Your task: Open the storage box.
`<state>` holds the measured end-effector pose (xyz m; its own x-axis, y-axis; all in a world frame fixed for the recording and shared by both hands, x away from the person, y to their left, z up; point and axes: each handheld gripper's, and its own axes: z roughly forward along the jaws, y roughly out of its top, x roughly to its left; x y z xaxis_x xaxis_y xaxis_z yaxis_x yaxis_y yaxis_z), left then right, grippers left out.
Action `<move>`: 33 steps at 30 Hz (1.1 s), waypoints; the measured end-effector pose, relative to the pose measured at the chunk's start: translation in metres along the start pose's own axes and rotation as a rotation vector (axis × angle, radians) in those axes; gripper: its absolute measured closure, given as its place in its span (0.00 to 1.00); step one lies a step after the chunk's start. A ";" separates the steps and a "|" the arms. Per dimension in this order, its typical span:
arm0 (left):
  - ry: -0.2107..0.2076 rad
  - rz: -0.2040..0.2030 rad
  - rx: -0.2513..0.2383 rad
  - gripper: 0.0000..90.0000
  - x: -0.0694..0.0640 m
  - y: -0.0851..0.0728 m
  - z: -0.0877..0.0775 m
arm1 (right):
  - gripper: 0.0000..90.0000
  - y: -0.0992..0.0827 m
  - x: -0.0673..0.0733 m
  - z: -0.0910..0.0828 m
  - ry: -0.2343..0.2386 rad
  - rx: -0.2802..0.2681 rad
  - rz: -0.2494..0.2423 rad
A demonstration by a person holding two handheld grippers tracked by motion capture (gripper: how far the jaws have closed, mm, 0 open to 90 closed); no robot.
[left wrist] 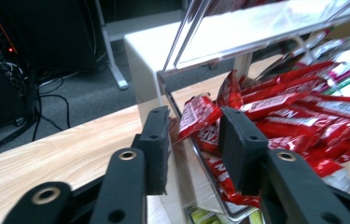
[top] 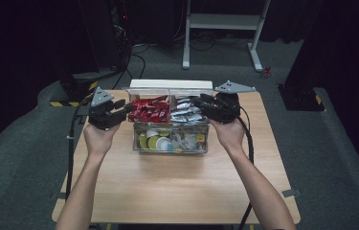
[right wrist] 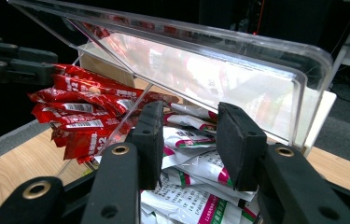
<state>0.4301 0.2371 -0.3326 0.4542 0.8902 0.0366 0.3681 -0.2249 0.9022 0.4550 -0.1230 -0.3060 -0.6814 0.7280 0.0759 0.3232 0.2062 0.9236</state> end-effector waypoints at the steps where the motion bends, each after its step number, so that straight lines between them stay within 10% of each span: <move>1: -0.008 -0.004 0.011 0.72 0.001 0.000 0.003 | 0.69 0.000 0.000 0.000 0.001 -0.002 0.001; 33: -0.005 0.053 0.007 0.82 -0.022 0.017 0.012 | 0.69 -0.002 0.000 0.001 0.002 -0.008 0.010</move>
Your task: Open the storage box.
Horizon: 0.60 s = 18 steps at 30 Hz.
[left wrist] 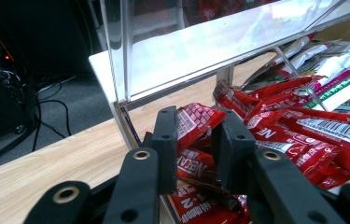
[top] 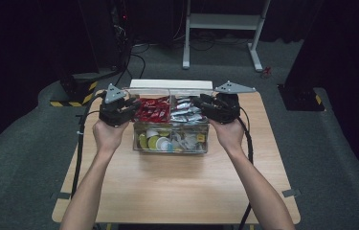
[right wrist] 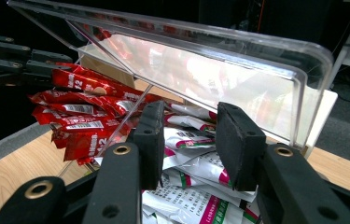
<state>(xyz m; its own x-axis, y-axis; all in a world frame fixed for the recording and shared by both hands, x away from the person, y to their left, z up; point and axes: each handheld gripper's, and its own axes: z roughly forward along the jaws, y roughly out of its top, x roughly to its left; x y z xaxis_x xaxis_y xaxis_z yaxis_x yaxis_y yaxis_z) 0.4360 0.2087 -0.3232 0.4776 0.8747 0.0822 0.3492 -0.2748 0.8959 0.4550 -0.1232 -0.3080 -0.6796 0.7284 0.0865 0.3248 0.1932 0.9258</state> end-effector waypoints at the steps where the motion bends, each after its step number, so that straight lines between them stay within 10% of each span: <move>1: -0.004 0.006 0.004 0.82 -0.001 0.000 0.000 | 0.70 -0.001 0.000 0.000 0.002 -0.004 0.002; 18: -0.035 0.009 -0.043 0.99 0.003 0.003 -0.022 | 0.70 -0.001 -0.001 0.000 0.002 -0.003 0.005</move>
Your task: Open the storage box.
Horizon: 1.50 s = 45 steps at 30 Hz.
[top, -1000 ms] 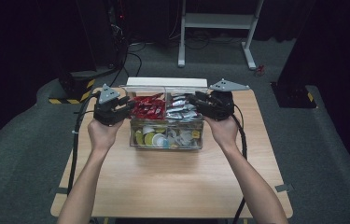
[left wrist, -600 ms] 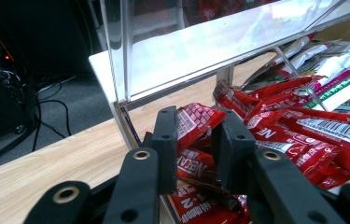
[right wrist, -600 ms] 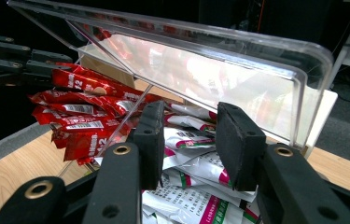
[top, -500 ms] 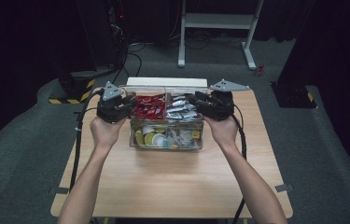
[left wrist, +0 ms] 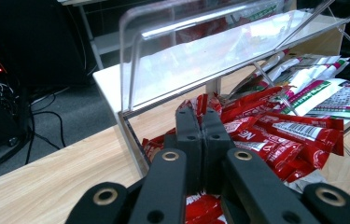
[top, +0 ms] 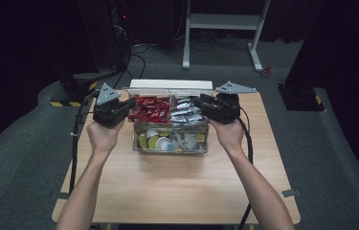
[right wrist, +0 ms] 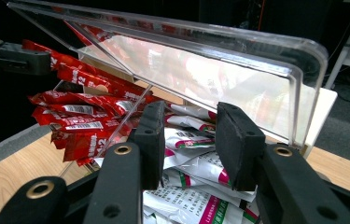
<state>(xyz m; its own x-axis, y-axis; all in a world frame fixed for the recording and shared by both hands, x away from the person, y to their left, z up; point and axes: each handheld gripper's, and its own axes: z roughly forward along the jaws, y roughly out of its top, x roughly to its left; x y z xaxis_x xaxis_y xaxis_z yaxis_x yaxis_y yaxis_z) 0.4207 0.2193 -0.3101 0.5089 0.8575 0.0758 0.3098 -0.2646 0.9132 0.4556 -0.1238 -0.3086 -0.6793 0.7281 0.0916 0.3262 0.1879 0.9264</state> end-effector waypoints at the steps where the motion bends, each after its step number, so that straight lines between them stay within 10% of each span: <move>1: -0.004 -0.004 -0.001 0.99 0.001 0.000 -0.001 | 0.70 0.000 0.000 0.000 -0.001 0.000 0.000; 45: -0.064 -0.070 -0.144 1.00 0.031 -0.024 -0.093 | 0.70 0.003 -0.001 0.000 -0.002 0.020 0.004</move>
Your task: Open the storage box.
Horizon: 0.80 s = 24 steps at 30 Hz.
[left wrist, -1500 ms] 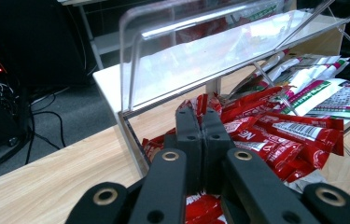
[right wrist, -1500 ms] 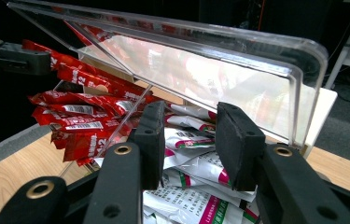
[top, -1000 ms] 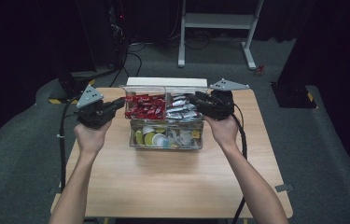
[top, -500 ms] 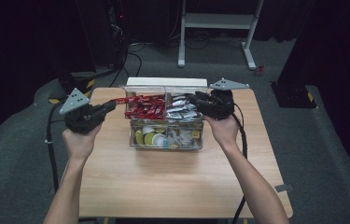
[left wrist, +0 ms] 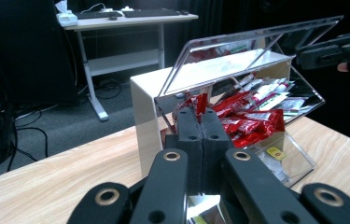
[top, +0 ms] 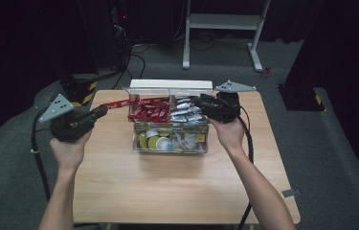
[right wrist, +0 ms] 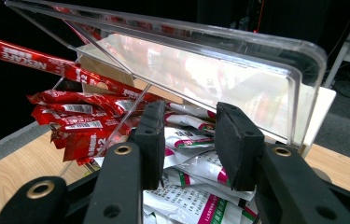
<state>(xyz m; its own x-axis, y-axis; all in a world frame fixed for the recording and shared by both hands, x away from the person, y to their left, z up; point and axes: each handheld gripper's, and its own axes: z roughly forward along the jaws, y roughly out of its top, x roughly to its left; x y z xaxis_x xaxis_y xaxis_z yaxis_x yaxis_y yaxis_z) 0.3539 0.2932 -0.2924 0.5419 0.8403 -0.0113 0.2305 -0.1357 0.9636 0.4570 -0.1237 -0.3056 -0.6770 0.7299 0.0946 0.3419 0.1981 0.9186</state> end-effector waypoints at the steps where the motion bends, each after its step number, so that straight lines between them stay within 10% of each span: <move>1: 0.000 0.000 -0.002 1.00 0.000 0.000 -0.002 | 0.70 0.000 0.000 0.000 -0.002 0.001 -0.005; 24: 0.085 -0.048 -0.050 1.00 0.021 -0.027 -0.047 | 0.70 -0.002 0.001 0.000 -0.004 -0.008 -0.001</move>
<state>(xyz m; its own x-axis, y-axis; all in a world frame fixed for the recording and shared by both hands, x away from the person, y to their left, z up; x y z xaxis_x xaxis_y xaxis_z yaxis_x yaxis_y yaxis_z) 0.3210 0.3398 -0.3057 0.4602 0.8870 -0.0372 0.2124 -0.0694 0.9747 0.4561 -0.1233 -0.3071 -0.6745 0.7325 0.0920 0.3357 0.1933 0.9219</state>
